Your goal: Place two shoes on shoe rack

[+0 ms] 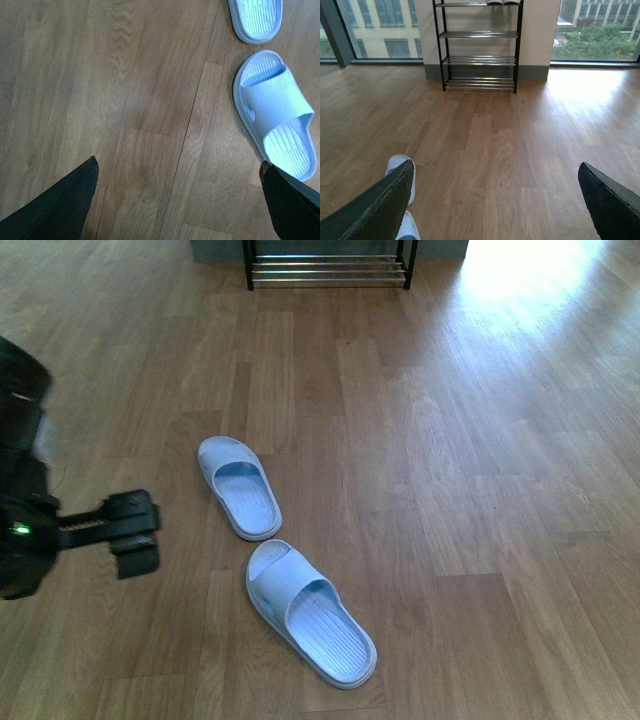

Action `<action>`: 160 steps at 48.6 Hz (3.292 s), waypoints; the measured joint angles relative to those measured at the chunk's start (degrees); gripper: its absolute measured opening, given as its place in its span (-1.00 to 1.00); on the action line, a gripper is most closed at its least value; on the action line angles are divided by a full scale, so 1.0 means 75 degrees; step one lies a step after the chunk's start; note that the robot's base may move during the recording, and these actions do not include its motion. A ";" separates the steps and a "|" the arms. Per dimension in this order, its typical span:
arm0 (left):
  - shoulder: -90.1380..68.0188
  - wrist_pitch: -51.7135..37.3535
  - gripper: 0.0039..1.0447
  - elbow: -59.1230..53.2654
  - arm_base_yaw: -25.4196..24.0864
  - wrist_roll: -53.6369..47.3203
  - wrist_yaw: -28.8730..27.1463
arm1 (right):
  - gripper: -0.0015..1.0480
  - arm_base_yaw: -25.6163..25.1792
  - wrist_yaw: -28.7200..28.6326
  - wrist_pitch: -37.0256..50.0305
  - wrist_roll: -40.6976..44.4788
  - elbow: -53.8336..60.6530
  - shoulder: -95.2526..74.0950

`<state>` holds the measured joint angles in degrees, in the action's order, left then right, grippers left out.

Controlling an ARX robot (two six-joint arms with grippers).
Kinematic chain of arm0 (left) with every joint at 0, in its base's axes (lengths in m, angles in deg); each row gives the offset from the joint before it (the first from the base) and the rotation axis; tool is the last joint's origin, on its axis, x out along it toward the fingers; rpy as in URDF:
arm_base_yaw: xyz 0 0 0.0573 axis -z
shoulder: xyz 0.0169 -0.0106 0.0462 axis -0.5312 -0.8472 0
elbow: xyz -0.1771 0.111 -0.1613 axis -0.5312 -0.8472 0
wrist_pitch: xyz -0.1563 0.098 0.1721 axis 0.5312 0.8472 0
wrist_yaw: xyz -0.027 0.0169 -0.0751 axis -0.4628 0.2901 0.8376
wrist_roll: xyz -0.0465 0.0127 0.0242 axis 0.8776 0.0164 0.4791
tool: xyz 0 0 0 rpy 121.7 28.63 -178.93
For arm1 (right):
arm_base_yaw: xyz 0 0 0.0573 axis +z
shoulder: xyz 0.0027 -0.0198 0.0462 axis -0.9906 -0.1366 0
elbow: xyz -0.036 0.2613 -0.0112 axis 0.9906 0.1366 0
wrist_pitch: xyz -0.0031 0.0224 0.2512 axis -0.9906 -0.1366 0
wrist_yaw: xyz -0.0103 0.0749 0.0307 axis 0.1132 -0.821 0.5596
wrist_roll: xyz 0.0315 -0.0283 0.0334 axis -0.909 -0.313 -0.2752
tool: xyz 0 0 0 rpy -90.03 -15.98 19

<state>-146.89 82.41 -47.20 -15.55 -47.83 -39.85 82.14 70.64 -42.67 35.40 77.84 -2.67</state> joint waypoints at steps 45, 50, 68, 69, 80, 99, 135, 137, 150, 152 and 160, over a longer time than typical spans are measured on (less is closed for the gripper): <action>-0.6717 0.0289 0.83 0.5686 0.1078 0.0874 0.2795 | 0.82 0.0000 0.0000 0.0000 0.0000 0.0000 0.0000; -0.7927 0.0560 0.83 0.7018 0.1236 0.0831 0.2544 | 0.82 0.0000 0.0000 0.0000 0.0000 0.0000 0.0000; -0.8142 0.0970 0.83 0.7402 0.1078 0.0085 0.1393 | 0.82 0.0000 0.0000 0.0000 0.0000 0.0000 0.0000; -0.8154 0.0985 0.83 0.7408 0.1049 0.0017 0.1306 | 0.82 0.0000 0.0000 0.0000 0.0000 0.0000 0.0000; -0.8239 0.0901 0.83 0.7385 0.0909 -0.0729 0.0254 | 0.82 0.0000 -0.0003 0.0000 0.0000 0.0000 0.0000; -0.8285 0.0799 0.25 0.7277 0.0816 -0.1052 -0.0373 | 0.82 0.0000 0.0000 0.0000 0.0000 0.0000 0.0000; -0.7519 0.0495 -0.97 0.5814 0.0560 -0.0790 -0.1032 | 0.82 0.0000 -0.0003 0.0000 0.0000 0.0000 0.0000; -0.6997 0.0271 -0.97 0.5313 0.0536 -0.0688 -0.1023 | 0.82 0.0000 0.0000 0.0000 0.0000 0.0000 0.0000; -0.2734 -0.1763 -0.97 0.2503 -0.0038 -0.0740 -0.2017 | 0.82 0.0000 0.0000 0.0000 0.0000 0.0000 0.0000; -0.2232 -0.1891 -0.97 0.2162 -0.0172 -0.0769 -0.2060 | 0.82 0.0000 -0.0003 0.0000 0.0000 0.0000 0.0000; 0.0152 -0.2713 -0.97 0.0198 -0.0778 -0.1483 -0.2340 | 0.82 0.0000 0.0000 0.0000 0.0000 0.0000 0.0000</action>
<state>-145.75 62.06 -45.72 -21.39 -58.95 -57.40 82.14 70.64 -42.67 35.40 77.84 -2.67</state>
